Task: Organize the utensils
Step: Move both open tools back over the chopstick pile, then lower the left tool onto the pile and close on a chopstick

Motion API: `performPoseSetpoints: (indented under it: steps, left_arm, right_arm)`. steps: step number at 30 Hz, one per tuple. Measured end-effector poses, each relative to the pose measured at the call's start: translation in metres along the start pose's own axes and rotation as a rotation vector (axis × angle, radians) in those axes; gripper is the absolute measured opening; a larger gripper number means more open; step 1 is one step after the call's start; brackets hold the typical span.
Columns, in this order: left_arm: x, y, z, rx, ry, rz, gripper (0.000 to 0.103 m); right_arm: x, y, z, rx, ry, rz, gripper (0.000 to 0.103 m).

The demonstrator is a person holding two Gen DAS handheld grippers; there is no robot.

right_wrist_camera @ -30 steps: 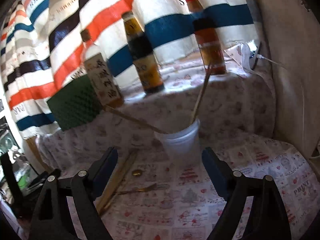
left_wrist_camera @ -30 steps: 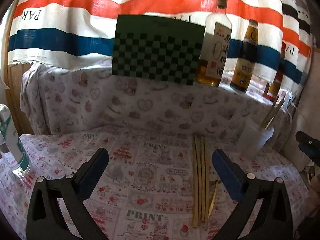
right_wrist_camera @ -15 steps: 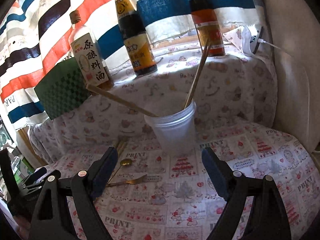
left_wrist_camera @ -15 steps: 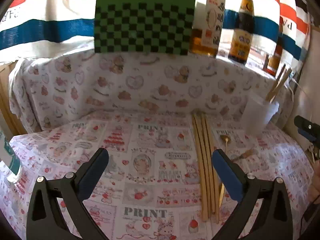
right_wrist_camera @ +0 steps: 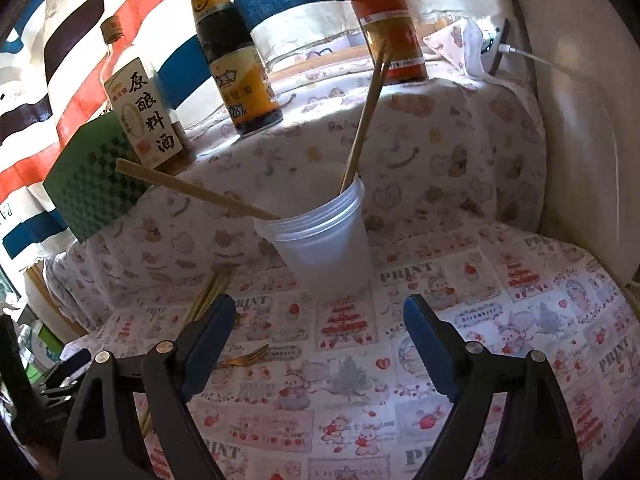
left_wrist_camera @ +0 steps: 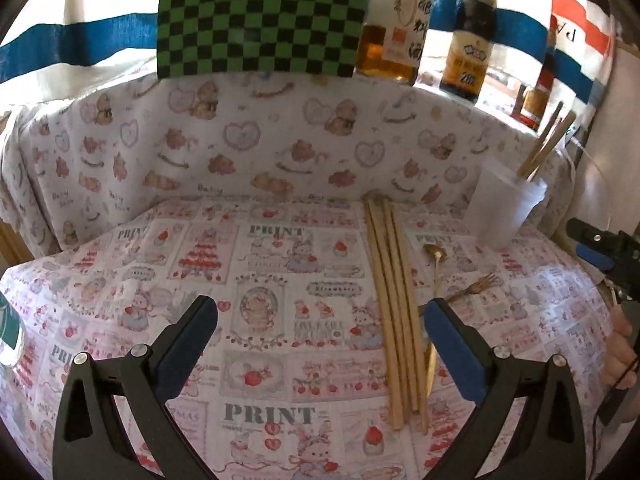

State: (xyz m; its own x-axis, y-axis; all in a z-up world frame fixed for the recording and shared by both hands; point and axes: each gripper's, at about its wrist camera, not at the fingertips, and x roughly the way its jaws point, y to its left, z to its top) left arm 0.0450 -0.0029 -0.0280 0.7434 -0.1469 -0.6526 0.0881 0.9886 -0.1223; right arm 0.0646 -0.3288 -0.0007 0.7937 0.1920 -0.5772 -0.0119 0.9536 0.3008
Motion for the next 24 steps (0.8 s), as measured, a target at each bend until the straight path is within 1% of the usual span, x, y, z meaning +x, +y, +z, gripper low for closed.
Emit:
performPoseSetpoints:
  steps: [2, 3, 5, 6, 8, 10, 14, 16, 17, 19, 22, 24]
  left_arm:
    - [0.004, 0.001, 0.000, 0.004, 0.021, -0.007, 0.102]
    - [0.006, 0.003, -0.001, 0.000, 0.038, -0.024, 0.102]
    - [0.011, 0.004, -0.001, -0.013, 0.095, -0.060, 0.102]
    - [0.014, 0.004, -0.002, -0.010, 0.117, -0.066, 0.102]
    - [0.017, -0.001, -0.004, 0.019, 0.151, -0.044, 0.102]
    - [0.019, -0.008, -0.007, 0.052, 0.163, -0.012, 0.101]
    - [0.023, -0.022, -0.013, 0.131, 0.169, 0.039, 0.101]
    - [0.025, -0.027, -0.015, 0.154, 0.172, 0.061, 0.101]
    - [0.027, -0.028, -0.016, 0.158, 0.173, 0.086, 0.101]
    - [0.031, -0.030, -0.017, 0.165, 0.172, 0.168, 0.100]
    - [0.034, -0.031, -0.019, 0.167, 0.194, 0.122, 0.098]
    - [0.035, -0.030, -0.020, 0.150, 0.196, 0.111, 0.098]
  right_arm:
    - [0.001, 0.003, -0.001, -0.007, 0.014, 0.015, 0.087]
    - [0.001, 0.005, -0.002, -0.018, 0.017, 0.019, 0.087]
    - [-0.003, 0.014, -0.004, -0.059, 0.008, 0.019, 0.088]
    - [-0.005, 0.017, -0.005, -0.075, -0.002, 0.016, 0.087]
    - [-0.010, 0.025, -0.008, -0.114, -0.024, 0.011, 0.087]
    - [-0.013, 0.030, -0.008, -0.135, -0.033, 0.013, 0.087]
    - [-0.015, 0.030, -0.007, -0.129, -0.025, 0.031, 0.087]
    - [-0.014, 0.027, -0.006, -0.118, -0.018, 0.026, 0.088]
    - [-0.013, 0.026, -0.006, -0.115, -0.016, 0.025, 0.088]
    - [-0.011, 0.024, -0.006, -0.106, -0.011, 0.023, 0.087]
    - [-0.010, 0.023, -0.006, -0.102, -0.001, 0.028, 0.087]
    - [-0.010, 0.023, -0.006, -0.103, -0.007, 0.017, 0.087]
